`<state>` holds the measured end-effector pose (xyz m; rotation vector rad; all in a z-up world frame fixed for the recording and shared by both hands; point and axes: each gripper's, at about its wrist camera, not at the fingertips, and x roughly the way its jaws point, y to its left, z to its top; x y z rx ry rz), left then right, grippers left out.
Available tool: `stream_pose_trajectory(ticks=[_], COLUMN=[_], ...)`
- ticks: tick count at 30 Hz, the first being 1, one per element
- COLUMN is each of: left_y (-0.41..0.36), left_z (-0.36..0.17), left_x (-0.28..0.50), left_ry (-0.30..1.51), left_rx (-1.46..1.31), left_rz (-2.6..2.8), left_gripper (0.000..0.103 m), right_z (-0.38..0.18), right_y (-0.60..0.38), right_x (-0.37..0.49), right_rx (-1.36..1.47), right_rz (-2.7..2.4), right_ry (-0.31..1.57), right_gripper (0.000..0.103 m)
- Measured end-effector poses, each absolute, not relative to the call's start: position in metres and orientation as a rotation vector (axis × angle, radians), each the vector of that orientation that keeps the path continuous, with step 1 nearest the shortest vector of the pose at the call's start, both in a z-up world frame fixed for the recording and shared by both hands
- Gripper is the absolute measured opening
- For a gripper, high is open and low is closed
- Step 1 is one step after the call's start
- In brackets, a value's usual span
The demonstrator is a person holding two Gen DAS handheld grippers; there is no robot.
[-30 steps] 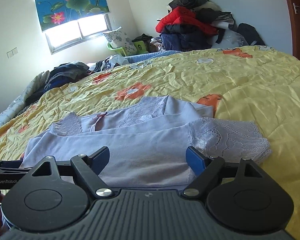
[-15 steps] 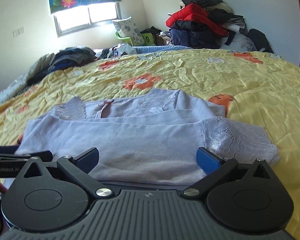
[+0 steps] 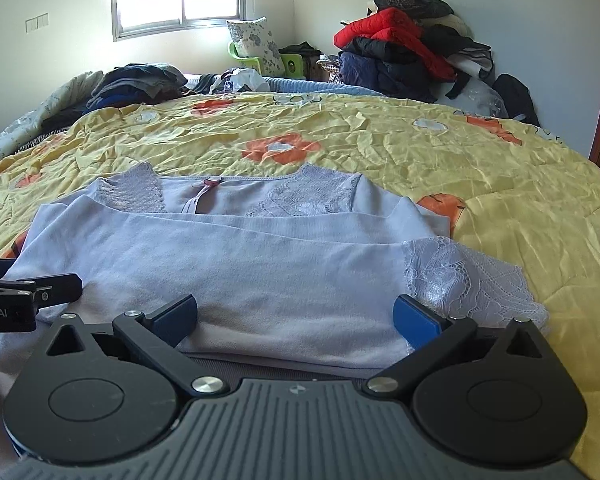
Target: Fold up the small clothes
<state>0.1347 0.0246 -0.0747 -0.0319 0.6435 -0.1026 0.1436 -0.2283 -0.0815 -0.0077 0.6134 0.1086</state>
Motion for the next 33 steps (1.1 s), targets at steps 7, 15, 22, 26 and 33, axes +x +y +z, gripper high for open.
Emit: stream_pose_trajectory(ticks=[7,15,22,26,33], left_y=[0.0242,0.0233,0.0227,0.023,0.0254], left_z=[-0.0751,-0.0749,-0.075,-0.075,-0.0732], left_x=[0.1343,0.134,0.1342,0.1342,0.1277], left_ry=[0.643,0.643,0.642,0.642,0.659], left_rx=[-0.026,-0.029,-0.03,-0.03,-0.026], left_rz=[-0.099,-0.1,-0.1,-0.1,-0.109], left_gripper=[0.103,0.103,0.103,0.103,0.103], right_z=[-0.0815,-0.0816,-0.0816,-0.0816,-0.0818], right_y=[-0.2284,-0.2283,-0.2283,-0.2281,-0.2284], right_x=[0.1439,0.1439,0.1437,0.1437,0.1433], right_rx=[-0.001,-0.001,-0.001,-0.001,-0.006], right_rz=[0.112,0.112,0.112,0.112,0.113], right_ry=[0.613,0.613,0.612,0.613,0.614], right_gripper=[0.103,0.103,0.103,0.103,0.103])
